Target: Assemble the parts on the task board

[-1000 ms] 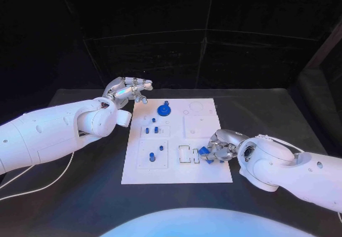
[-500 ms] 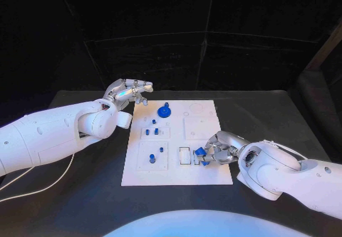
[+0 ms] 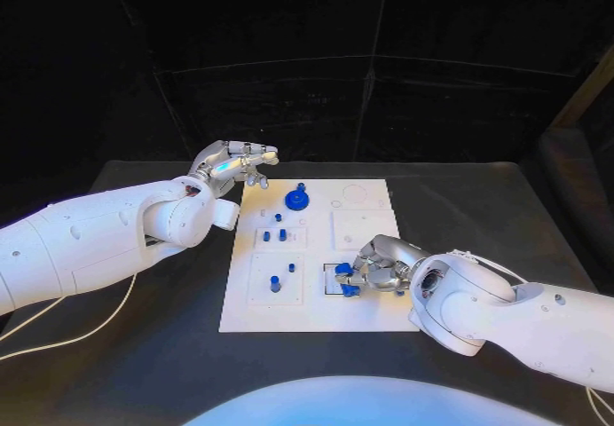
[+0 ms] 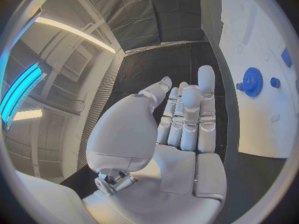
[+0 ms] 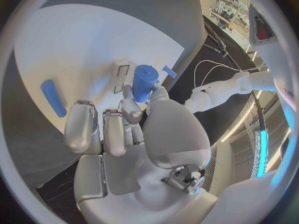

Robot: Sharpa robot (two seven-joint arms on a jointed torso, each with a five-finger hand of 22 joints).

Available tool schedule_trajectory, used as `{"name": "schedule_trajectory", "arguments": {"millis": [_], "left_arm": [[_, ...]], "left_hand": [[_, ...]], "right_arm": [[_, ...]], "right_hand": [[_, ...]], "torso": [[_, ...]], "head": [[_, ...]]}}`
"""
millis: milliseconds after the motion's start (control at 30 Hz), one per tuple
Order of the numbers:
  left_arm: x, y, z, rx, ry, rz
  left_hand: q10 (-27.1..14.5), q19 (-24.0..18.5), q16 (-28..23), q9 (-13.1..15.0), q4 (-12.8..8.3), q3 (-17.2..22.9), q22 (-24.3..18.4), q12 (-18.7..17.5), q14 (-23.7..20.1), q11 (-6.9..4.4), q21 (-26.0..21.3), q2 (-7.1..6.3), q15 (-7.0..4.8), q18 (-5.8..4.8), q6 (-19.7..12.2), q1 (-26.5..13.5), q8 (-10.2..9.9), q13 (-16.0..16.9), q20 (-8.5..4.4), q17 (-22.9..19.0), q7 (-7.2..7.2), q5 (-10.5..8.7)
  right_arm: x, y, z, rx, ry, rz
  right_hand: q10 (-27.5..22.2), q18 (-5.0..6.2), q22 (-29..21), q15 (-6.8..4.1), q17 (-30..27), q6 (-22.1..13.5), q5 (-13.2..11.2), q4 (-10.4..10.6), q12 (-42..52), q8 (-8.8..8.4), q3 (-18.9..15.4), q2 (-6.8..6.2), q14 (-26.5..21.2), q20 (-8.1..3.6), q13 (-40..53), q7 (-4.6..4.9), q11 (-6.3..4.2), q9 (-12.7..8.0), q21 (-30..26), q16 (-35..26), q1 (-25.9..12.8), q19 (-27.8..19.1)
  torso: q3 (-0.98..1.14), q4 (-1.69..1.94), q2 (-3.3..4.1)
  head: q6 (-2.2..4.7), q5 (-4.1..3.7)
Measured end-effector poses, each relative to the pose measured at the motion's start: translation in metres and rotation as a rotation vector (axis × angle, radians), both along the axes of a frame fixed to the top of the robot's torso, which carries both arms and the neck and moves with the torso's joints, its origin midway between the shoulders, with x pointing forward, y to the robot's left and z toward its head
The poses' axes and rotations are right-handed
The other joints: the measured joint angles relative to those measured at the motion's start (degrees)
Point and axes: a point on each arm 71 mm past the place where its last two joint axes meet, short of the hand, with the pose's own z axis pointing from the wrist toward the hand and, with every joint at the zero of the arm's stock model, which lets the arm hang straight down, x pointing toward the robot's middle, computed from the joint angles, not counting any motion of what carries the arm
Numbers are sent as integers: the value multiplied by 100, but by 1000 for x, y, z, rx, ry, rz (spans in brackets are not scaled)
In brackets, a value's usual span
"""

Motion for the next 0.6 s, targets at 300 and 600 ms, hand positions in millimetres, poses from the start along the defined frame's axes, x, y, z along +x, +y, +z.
{"name": "schedule_trajectory", "arguments": {"millis": [300, 600], "left_arm": [[0, -1, 0, -1, 1, -3], [0, -2, 0, -2, 1, -5]], "left_hand": [[0, 0, 0, 0, 0, 0, 1, 0, 0, 0, 0, 0, 0, 0, 0, 0, 0, 0, 0, 1, 0, 0], [0, 0, 0, 0, 0, 0, 1, 0, 0, 0, 0, 0, 0, 0, 0, 0, 0, -1, 0, 1, 0, 0]], "right_arm": [[4, 9, -4, -21, 11, 10], [6, 17, -5, -40, 9, 20]], "right_hand": [[82, 1, 9, -14, 37, 83, -106, -19, 64, 75, -59, 92, 2, -43, 102, -59, -39, 77, 0, 0, -103, 0], [103, 1, 23, -35, 46, 156, -265, -9, 67, 108, -152, 112, -19, -63, 114, -130, -61, 120, 0, 0, -159, 20]], "torso": [[1, 2, 0], [1, -7, -1]], "head": [[3, 22], [-2, 38]]}}
